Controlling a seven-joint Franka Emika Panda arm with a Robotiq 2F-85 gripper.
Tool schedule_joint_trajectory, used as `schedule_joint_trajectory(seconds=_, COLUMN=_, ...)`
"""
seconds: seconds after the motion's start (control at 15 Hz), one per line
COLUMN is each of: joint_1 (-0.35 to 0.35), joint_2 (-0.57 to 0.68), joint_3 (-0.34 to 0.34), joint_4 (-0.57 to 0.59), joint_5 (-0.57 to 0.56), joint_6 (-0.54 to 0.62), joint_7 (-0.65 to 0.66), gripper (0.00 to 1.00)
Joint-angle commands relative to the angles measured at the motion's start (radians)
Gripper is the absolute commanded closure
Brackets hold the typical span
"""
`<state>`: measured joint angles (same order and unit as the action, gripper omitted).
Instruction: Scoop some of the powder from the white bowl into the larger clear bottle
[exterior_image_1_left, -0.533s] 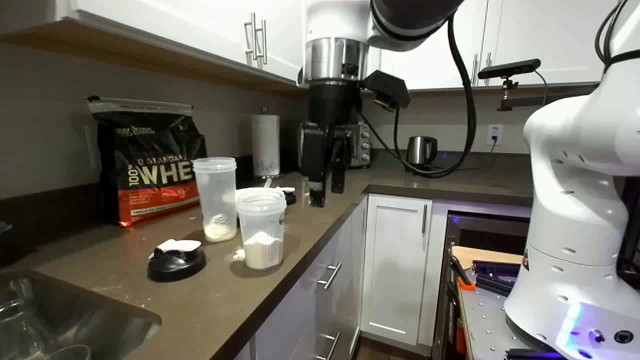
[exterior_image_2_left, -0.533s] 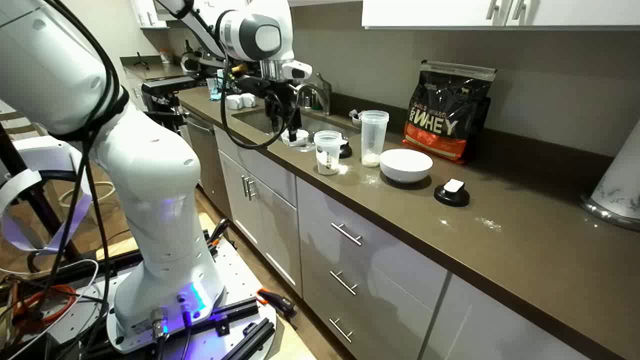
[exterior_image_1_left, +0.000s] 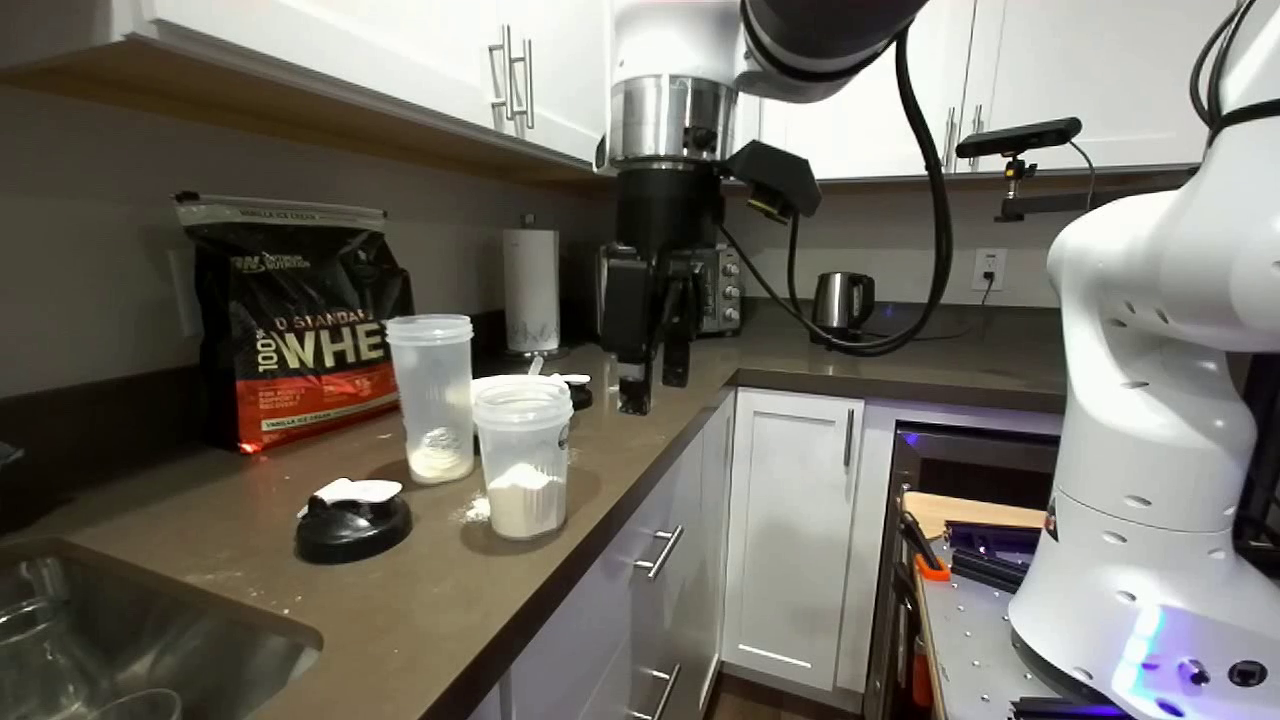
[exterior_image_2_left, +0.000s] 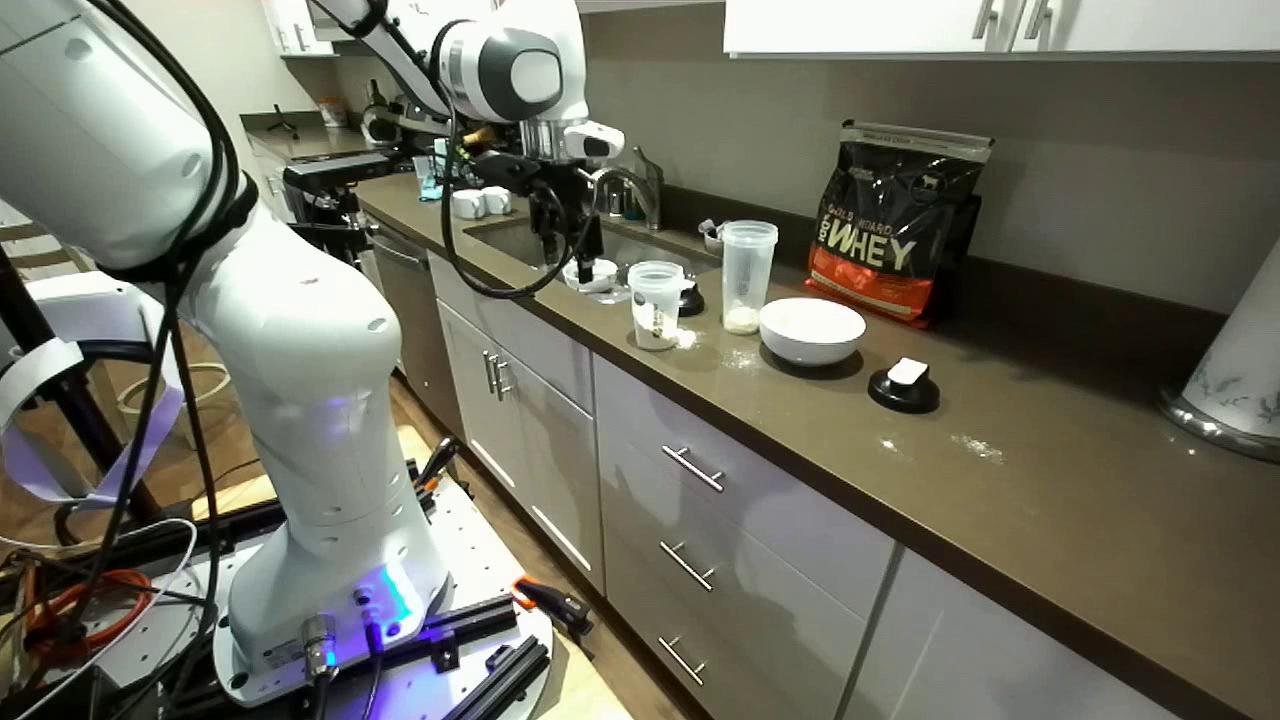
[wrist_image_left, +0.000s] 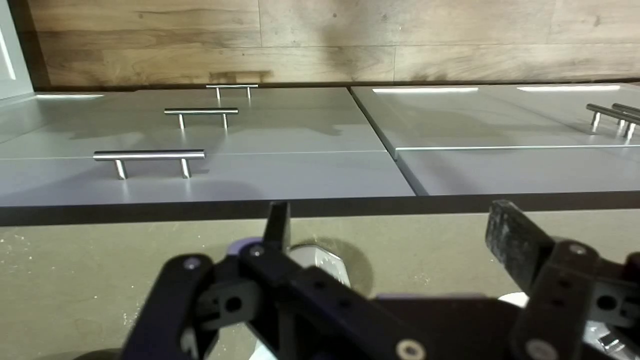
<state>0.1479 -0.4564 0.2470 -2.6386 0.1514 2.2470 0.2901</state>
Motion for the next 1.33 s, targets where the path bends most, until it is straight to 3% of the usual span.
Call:
schedule_joint_trajectory(seconds=0.0, joint_1=0.008, joint_2=0.001, joint_3=-0.009, joint_4=0.001, joint_5=-0.005, joint_6=-0.002, joint_7=0.003, gripper=0.00)
schedule_joint_trajectory(seconds=0.4, joint_1=-0.012, joint_2=0.013, joint_3=-0.012, joint_4=0.016, joint_5=-0.023, joint_6=0.012, joint_7=0.016, gripper=0.00)
schedule_joint_trajectory(seconds=0.87, joint_1=-0.120, joint_2=0.085, joint_3=-0.102, joint_4=0.139, joint_5=-0.058, joint_6=0.022, joint_7=0.017, gripper=0.00)
schedule_joint_trajectory(seconds=1.27, joint_1=-0.156, joint_2=0.193, joint_3=-0.174, joint_4=0.280, joint_5=-0.123, joint_6=0.056, joint_7=-0.065, gripper=0.00)
